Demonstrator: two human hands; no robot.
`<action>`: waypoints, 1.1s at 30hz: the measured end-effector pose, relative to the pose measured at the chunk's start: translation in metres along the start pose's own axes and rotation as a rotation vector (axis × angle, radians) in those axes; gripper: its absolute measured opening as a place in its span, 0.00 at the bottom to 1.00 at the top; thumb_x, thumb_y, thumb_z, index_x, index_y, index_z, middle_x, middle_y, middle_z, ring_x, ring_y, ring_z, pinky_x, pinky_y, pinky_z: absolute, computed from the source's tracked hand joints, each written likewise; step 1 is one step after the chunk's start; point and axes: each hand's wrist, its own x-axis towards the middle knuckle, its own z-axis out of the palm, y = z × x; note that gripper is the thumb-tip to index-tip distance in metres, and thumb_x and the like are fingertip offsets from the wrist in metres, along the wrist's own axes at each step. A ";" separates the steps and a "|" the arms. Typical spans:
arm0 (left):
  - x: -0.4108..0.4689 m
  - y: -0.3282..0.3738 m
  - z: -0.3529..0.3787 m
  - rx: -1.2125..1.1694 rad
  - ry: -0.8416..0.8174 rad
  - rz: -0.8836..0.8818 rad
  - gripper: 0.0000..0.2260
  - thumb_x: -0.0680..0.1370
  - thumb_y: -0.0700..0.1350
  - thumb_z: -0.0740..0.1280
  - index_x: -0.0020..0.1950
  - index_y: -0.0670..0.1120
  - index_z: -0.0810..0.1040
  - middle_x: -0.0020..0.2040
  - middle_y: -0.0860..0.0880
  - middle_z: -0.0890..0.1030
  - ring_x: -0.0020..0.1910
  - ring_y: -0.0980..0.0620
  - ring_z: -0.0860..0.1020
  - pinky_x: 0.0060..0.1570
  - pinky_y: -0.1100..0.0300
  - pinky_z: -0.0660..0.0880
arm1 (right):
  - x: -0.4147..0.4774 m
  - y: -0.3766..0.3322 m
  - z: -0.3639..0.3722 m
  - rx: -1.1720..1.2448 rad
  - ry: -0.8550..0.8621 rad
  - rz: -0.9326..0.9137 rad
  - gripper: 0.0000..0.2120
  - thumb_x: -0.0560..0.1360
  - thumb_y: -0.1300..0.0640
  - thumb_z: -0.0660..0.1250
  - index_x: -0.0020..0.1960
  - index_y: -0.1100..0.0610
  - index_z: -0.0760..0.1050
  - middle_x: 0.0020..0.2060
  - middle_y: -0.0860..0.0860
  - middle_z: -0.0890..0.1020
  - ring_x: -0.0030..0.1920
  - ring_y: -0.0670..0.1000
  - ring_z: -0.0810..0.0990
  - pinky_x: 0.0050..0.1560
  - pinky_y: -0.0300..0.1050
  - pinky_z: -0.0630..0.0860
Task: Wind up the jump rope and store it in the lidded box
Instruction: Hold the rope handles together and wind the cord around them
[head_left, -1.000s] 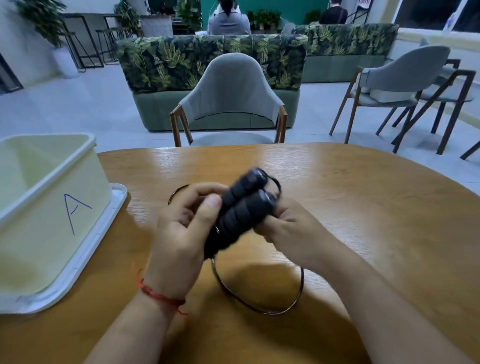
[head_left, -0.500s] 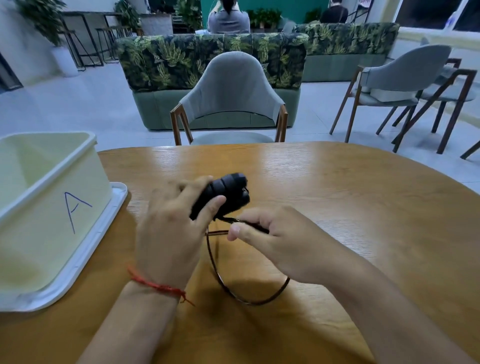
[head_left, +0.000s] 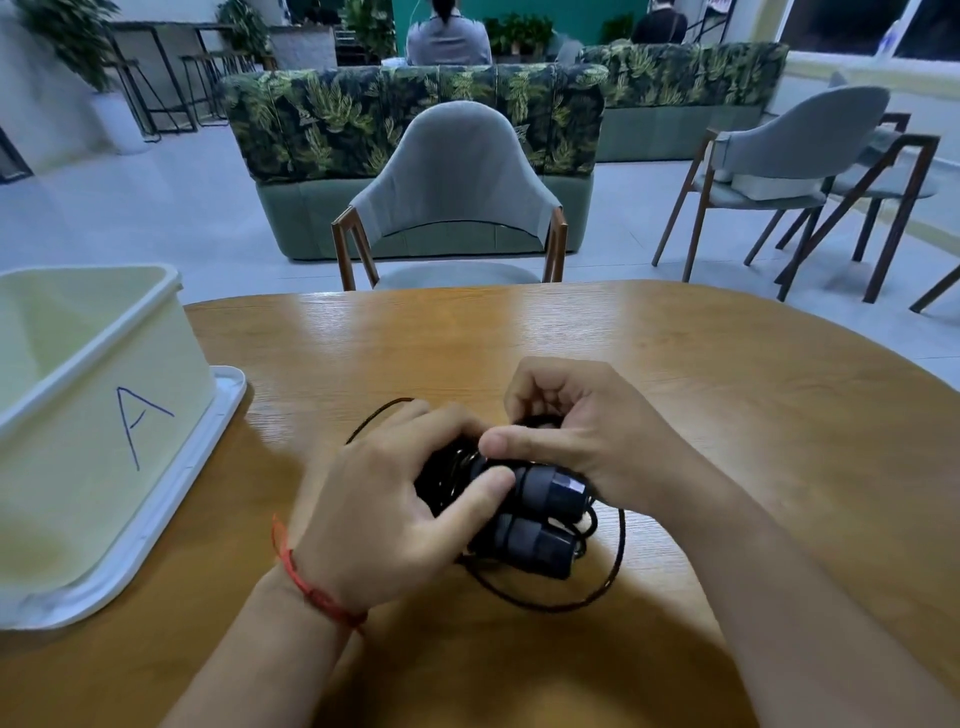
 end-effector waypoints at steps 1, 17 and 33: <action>0.000 -0.002 0.001 -0.082 0.032 -0.035 0.09 0.80 0.56 0.69 0.54 0.54 0.84 0.45 0.52 0.84 0.47 0.49 0.83 0.45 0.45 0.79 | 0.002 0.002 0.004 0.084 0.010 0.029 0.15 0.73 0.51 0.82 0.41 0.58 0.78 0.32 0.50 0.78 0.33 0.48 0.74 0.33 0.43 0.70; 0.013 -0.024 0.000 -0.453 0.514 -0.507 0.17 0.83 0.63 0.66 0.57 0.54 0.88 0.41 0.48 0.85 0.38 0.50 0.81 0.35 0.55 0.77 | -0.010 -0.011 0.033 0.145 -0.202 0.418 0.10 0.90 0.54 0.62 0.64 0.52 0.81 0.29 0.39 0.71 0.26 0.41 0.66 0.28 0.35 0.66; 0.007 -0.009 -0.007 0.398 -0.004 -0.134 0.16 0.84 0.62 0.59 0.56 0.61 0.87 0.44 0.58 0.81 0.50 0.52 0.78 0.46 0.47 0.78 | -0.010 -0.010 0.011 -0.623 0.001 -0.249 0.14 0.75 0.38 0.76 0.42 0.48 0.85 0.35 0.41 0.78 0.35 0.47 0.75 0.31 0.44 0.70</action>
